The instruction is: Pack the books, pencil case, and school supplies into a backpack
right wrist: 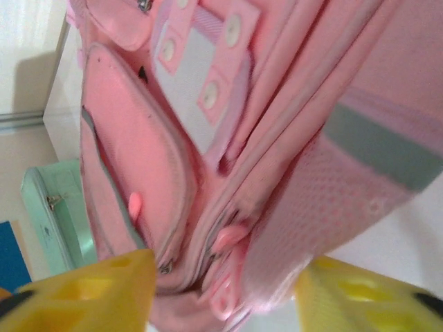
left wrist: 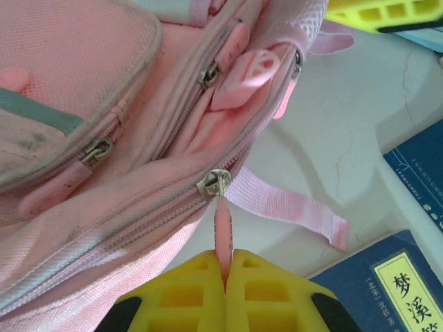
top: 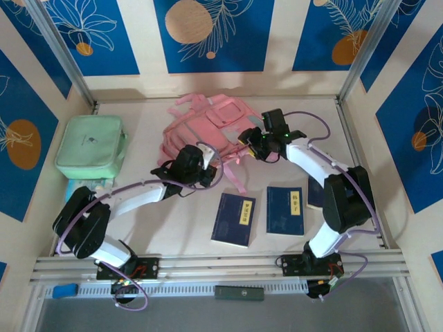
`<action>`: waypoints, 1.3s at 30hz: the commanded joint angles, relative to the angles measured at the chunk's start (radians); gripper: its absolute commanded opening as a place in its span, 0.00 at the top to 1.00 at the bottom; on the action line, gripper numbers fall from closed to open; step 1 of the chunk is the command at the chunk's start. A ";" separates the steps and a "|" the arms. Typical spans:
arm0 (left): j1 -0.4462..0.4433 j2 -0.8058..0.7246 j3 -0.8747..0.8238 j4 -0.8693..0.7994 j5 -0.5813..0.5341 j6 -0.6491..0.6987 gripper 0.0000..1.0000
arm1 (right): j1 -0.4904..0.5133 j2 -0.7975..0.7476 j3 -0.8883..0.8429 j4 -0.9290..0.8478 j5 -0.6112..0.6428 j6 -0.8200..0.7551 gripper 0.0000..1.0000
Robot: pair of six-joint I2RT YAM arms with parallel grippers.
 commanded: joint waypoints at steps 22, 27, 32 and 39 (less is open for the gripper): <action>0.004 -0.004 -0.046 0.037 0.049 -0.116 1.00 | 0.213 0.124 -0.117 0.182 0.093 0.398 0.38; 0.006 0.012 -0.051 0.034 0.046 -0.138 1.00 | 0.203 0.179 -0.064 0.165 0.140 0.343 0.63; 0.007 -0.044 -0.087 -0.020 -0.058 -0.133 1.00 | 0.174 0.137 -0.077 0.206 0.096 0.203 0.91; 0.095 -0.205 -0.202 -0.131 -0.103 -0.124 1.00 | -0.044 0.094 -0.075 0.235 -0.187 -0.051 1.00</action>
